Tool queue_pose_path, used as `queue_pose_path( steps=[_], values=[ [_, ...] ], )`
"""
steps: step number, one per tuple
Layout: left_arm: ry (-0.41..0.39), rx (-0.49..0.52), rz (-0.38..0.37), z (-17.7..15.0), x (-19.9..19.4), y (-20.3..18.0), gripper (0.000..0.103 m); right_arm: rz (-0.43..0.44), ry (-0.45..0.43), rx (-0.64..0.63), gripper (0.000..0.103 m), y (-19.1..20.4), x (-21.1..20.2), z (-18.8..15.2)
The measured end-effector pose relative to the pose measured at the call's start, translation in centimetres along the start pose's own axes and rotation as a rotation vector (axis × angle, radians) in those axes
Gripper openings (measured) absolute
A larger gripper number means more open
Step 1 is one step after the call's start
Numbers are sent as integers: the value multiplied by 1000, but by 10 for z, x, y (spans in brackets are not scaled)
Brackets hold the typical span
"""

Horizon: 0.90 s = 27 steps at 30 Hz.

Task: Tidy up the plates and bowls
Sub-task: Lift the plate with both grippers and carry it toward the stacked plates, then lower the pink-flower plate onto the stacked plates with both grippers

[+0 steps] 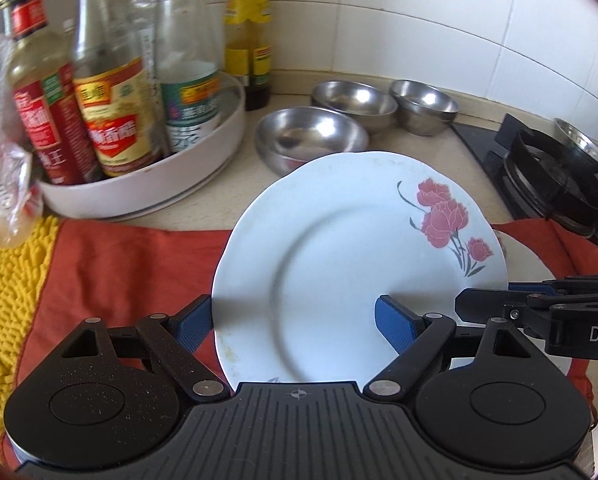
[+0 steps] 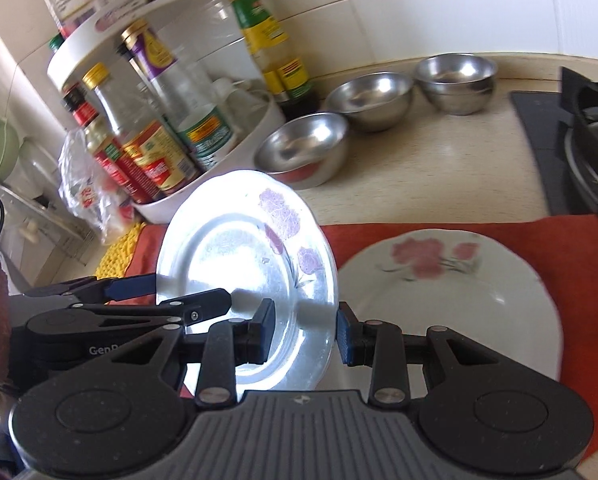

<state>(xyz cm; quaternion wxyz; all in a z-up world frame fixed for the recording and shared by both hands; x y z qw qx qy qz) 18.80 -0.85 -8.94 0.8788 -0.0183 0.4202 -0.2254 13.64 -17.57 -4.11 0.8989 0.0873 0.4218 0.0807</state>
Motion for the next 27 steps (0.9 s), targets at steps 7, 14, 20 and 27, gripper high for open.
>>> queue_pose_path(
  steps=[7,14,20,27],
  values=[
    [17,51,-41,5,15,-31,90,-37,-7,50,34,-31,-13,-6],
    [43,93,-82,3,30,-60,90,-73,-7,102,34,-60,-22,-13],
    [61,124,-114,3,42,-80,90,-102,-7,137,34,-82,-29,-17],
    [80,155,-140,4,55,-100,90,-125,-1,171,34,-101,-33,-22]
  ],
)
Point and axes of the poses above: each gripper's, at about its wrist camera, not at the fingertips, and x roughly the way its jaws point, y to its left, z to its top, the point moved 9 cm from there along x, roughly the way its jaws point, and after that the axes turned 15 degrees about -z, right-handed, at the moved point
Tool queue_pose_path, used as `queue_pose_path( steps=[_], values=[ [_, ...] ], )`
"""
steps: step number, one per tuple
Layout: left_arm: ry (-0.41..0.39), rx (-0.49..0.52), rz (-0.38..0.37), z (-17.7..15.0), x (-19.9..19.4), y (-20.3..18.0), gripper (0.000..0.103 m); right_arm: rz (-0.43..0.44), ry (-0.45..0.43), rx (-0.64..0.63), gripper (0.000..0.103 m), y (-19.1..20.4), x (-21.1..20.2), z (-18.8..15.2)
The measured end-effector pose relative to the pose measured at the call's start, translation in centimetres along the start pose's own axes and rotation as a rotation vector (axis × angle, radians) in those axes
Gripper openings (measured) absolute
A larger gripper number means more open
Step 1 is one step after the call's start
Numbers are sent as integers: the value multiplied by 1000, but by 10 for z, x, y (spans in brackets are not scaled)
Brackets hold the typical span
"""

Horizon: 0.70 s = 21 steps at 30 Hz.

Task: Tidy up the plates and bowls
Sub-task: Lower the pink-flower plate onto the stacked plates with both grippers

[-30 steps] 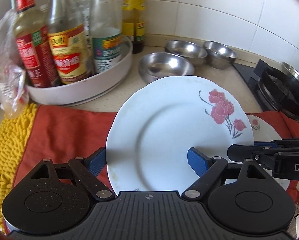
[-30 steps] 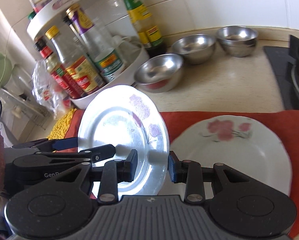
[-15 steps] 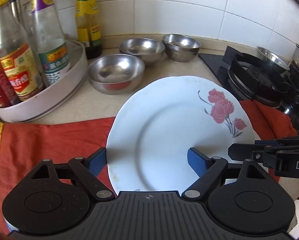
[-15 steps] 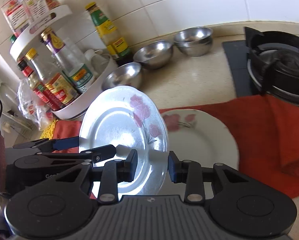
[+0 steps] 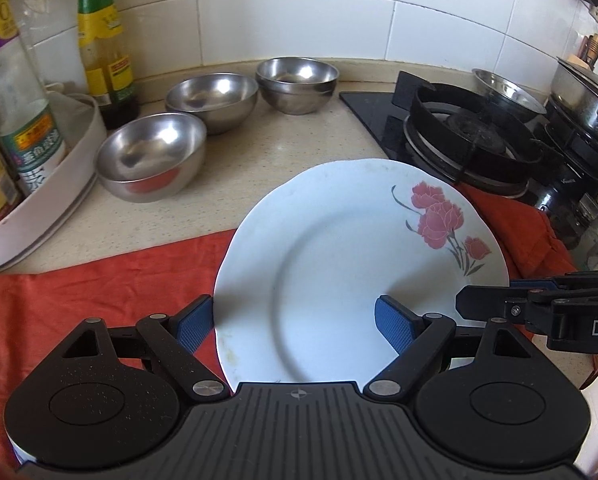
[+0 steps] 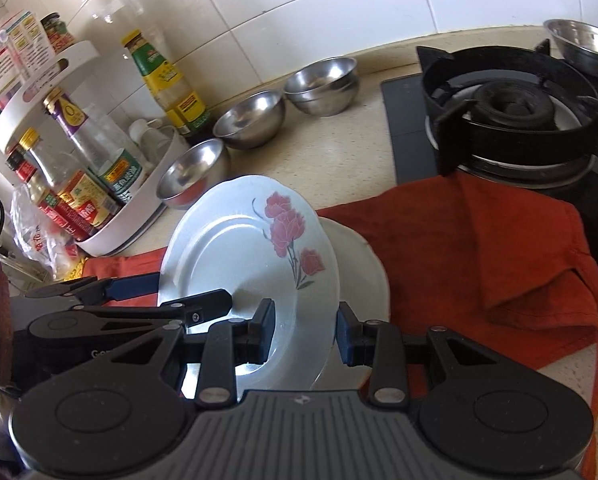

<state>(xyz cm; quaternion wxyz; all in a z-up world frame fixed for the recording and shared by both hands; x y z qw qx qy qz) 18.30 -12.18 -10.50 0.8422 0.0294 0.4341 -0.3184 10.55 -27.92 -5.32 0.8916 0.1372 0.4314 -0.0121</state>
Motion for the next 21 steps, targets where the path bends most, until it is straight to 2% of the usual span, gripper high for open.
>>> queue_pose_path(
  steps=[9,21],
  values=[
    [12,20,-26,0,9,-16,90,-34,-9,-8,34,-15,-8,-4],
    [36,4,-32,-5,23,-26,90,-95,-15,-84,34,-23,-5,-5]
  ],
)
Point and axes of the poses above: each gripper's, at about its wrist camera, not at the fingertips, and x roughly the way its jaws point, y to its left, z to its top, the point moved 9 cm from there along x, roughly the way its jaws point, and after that the axes turned 15 degrees about -z, right-handed, at the moved point
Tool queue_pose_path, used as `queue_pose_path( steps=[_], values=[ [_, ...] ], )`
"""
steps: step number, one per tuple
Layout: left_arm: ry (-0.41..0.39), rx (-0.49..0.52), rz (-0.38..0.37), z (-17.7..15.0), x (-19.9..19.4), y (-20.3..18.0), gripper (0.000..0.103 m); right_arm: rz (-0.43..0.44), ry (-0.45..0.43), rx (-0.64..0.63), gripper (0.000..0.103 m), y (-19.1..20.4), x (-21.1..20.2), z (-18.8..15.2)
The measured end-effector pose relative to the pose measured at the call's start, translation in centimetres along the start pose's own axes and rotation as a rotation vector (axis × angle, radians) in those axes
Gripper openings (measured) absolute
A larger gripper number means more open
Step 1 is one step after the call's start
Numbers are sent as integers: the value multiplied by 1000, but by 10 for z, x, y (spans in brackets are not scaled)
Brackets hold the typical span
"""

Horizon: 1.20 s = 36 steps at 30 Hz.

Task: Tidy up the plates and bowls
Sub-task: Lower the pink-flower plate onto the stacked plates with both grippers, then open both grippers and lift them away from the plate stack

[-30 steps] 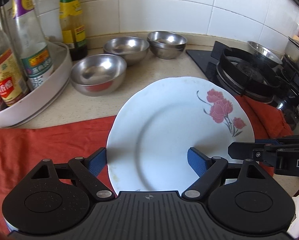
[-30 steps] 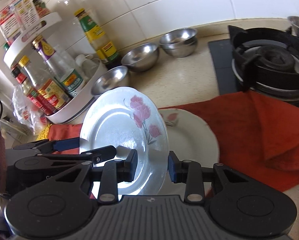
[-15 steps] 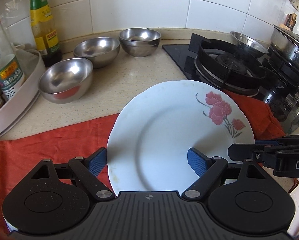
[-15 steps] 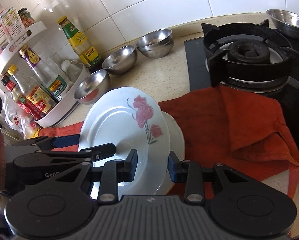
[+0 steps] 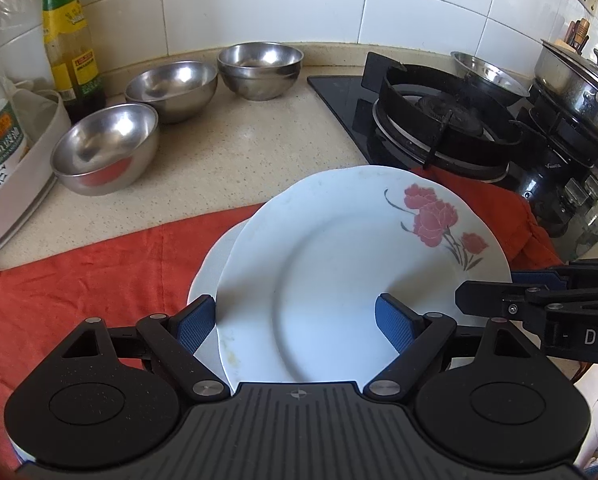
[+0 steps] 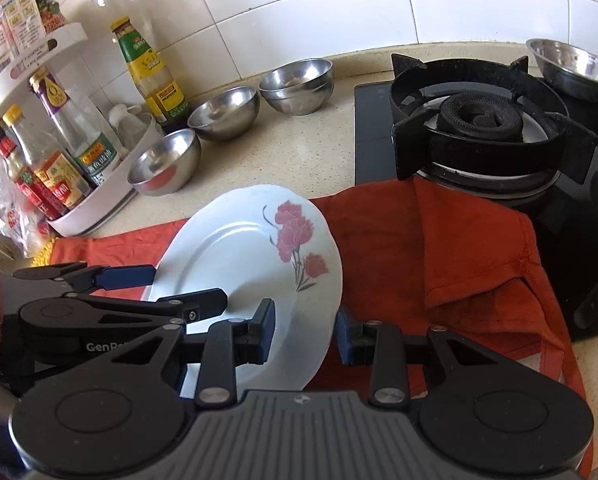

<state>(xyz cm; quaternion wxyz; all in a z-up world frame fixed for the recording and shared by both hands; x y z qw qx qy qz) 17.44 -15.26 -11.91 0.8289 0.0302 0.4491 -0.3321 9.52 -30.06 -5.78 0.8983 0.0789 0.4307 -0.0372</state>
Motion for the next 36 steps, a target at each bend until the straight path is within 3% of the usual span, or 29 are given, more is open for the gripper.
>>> queue_pose_path(
  steps=[1,4,5,6,8,11,36],
  values=[
    [2,2,5,0,1,0,89,13,-9,-7,34,2,-1,1],
    [-12,41,-45,5,1,-17,69,41,-11,-35,27,11,1,3],
    [-16,75,-11,7,0,-21,67,35,-15,-41,27,11,2,4],
    [-17,99,17,8,1,-21,71,30,-25,-48,27,11,3,5],
    [-13,63,-3,6,0,-15,78,2,-43,-62,27,10,6,8],
    [-20,18,1,7,-3,-6,78,-20,-55,-106,27,14,12,13],
    [-83,-90,174,17,-36,62,84,79,-79,-218,27,63,28,48]
  ],
)
Point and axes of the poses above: each gripper's, at about its wrist camera, not at the fingertips, and x roughly the way its jaws point, y to its left, z to its top, the point moved 9 cm from there along x, roughly the way its jaws point, and after that the axes turned 15 degrees about -z, right-handed, at the moved point
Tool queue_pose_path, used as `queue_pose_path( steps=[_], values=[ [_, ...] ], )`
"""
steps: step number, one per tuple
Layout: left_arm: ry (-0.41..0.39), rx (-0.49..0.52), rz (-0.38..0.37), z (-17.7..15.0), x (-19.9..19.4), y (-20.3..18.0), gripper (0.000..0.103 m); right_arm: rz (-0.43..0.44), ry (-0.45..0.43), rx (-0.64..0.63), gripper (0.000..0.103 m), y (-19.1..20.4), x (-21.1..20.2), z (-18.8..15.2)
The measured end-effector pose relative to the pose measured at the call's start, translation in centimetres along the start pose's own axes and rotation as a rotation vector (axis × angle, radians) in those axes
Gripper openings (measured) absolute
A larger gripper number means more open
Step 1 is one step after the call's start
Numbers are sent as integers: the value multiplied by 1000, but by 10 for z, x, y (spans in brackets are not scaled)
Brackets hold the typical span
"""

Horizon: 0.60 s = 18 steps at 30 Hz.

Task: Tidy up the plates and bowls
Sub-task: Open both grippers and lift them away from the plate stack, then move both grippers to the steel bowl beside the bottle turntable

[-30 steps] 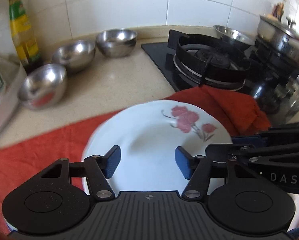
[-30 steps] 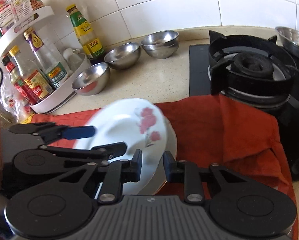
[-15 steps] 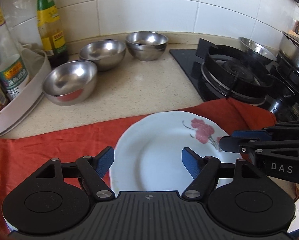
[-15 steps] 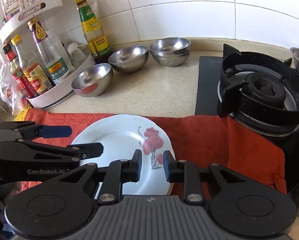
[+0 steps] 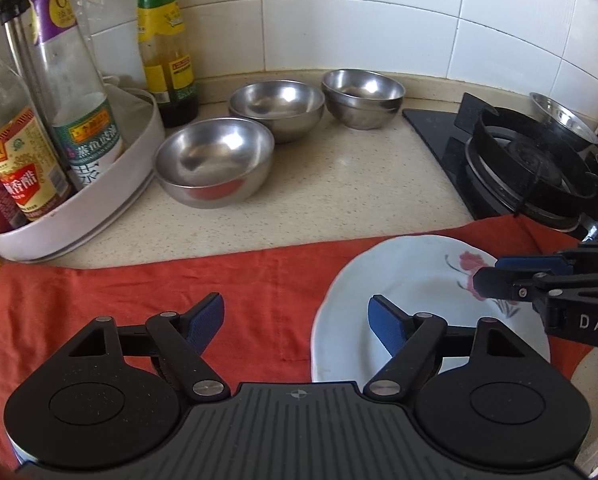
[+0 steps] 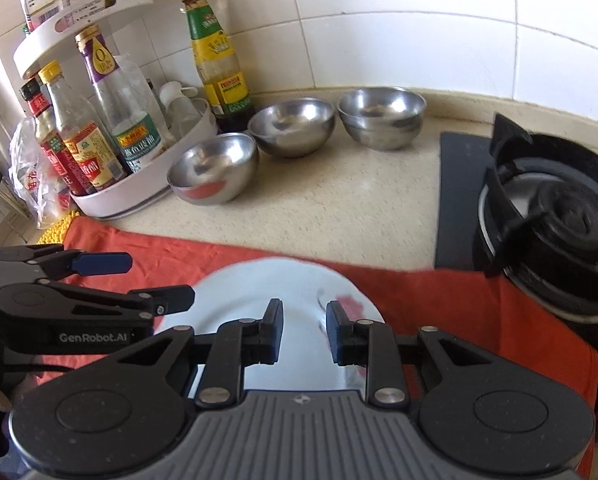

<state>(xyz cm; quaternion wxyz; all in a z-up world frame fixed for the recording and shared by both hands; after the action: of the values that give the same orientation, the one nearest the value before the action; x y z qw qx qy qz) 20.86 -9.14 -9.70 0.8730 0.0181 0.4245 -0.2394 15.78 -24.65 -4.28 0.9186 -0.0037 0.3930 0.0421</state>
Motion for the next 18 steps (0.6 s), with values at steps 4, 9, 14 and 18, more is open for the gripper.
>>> queue_pose_path(
  steps=[4,9,14,18],
  values=[
    [-13,-8,22,8,0,11,85,3,-33,-28,27,10,2,15],
    [-31,-11,42,18,-2,22,87,13,-50,-58,27,22,6,31],
    [-39,-12,68,27,-2,33,88,11,-72,-78,27,30,11,51],
    [-60,-15,88,41,-5,43,90,18,-91,-72,28,35,14,72]
  ],
)
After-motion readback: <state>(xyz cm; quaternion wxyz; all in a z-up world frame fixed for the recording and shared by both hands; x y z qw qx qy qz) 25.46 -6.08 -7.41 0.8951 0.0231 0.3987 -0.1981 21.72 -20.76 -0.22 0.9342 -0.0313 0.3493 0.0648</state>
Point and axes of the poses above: each gripper's, at about its wrist camera, not at the fingertips, and x roughly the way its jaws point, y to its left, z to its top, the point moved 9 cm from there along x, roughly the way its jaws point, and after that the axes turned 15 degrees about -z, right-handed, at the moved point
